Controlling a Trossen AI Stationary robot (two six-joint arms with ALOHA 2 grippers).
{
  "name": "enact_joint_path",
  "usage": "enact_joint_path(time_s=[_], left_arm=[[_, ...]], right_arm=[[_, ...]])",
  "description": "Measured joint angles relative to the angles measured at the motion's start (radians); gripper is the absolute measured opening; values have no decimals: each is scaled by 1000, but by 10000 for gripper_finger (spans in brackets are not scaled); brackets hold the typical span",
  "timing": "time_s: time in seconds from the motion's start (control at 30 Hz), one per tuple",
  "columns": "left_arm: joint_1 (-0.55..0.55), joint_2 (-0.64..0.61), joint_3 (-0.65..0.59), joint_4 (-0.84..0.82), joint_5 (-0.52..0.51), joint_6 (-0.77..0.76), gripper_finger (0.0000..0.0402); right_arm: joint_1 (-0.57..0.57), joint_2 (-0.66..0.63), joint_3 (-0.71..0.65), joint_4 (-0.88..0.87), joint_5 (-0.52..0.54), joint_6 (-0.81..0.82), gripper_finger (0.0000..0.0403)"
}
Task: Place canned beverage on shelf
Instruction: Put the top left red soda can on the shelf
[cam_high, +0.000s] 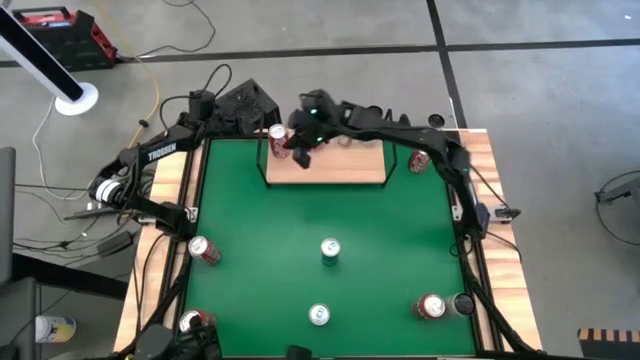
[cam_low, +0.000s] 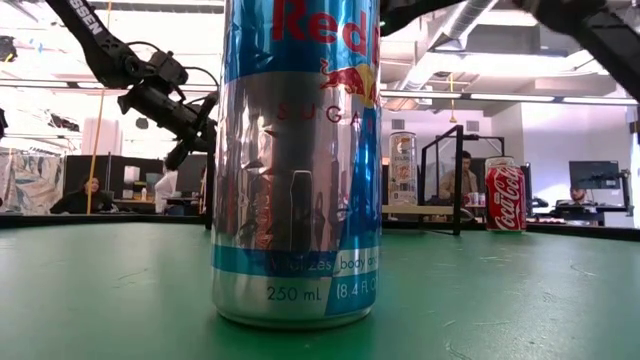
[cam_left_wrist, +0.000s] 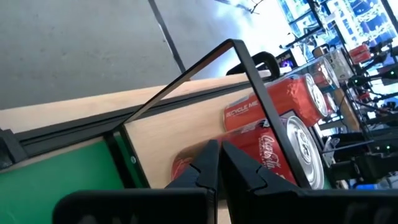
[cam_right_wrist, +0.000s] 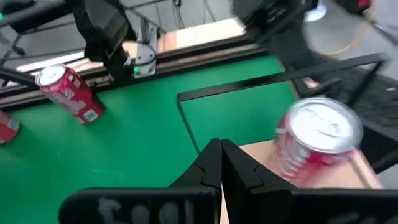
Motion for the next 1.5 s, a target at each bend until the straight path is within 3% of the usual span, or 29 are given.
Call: enact_joint_path(time_s=[0.3, 0.5, 0.63, 0.9, 1.5], left_arm=[[0, 0, 0, -2, 17, 34, 0], [0, 0, 0, -2, 30, 36, 0], [0, 0, 0, -4, 42, 43, 0], [0, 0, 0, -4, 43, 46, 0], [0, 1, 0, -4, 42, 51, 0]], right_arm=[[23, 202, 239, -36, 9, 0, 24], [23, 283, 313, -42, 57, -8, 24], [21, 298, 318, -33, 69, -9, 24], [21, 298, 318, -26, 211, -74, 24], [9, 297, 318, -25, 309, -48, 24]])
